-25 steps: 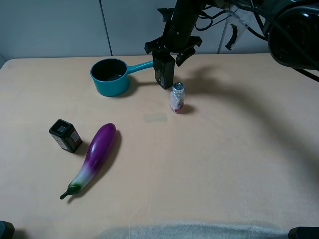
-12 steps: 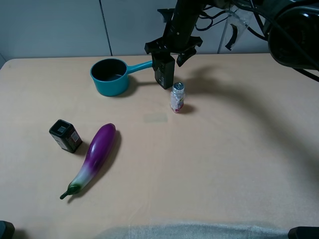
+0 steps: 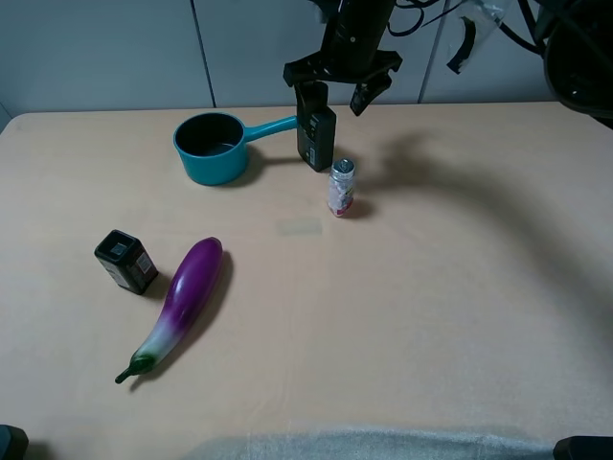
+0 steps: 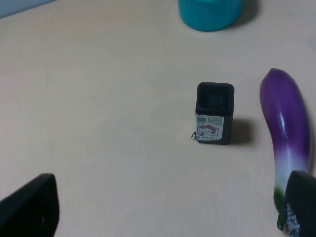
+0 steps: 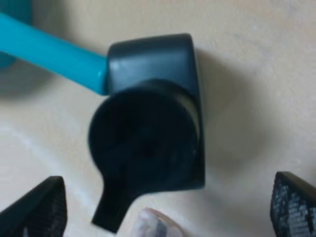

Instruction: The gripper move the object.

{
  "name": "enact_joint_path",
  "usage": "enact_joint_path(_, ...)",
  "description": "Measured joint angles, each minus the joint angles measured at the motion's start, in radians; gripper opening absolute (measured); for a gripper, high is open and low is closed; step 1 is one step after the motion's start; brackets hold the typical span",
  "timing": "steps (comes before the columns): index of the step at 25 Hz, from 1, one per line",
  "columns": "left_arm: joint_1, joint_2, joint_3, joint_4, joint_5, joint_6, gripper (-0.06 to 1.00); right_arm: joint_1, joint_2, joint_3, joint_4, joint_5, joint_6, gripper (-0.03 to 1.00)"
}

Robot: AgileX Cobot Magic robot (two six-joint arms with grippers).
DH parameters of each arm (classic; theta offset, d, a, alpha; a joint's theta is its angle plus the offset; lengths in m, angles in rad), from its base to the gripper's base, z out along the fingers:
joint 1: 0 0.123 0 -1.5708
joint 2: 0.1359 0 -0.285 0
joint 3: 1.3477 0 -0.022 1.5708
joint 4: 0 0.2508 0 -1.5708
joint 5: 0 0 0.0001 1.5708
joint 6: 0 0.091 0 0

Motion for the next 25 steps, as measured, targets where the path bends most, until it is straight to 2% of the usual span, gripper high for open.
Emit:
enact_joint_path(14,0.0,0.0,0.0,0.0,0.0,0.0,0.9,0.0,-0.167,0.003,0.01,0.003,-0.033,0.69)
enact_joint_path(25,0.0,0.0,0.0,0.0,0.0,0.0,0.9,0.015,-0.331,0.125,0.011,0.005,-0.064,0.69)
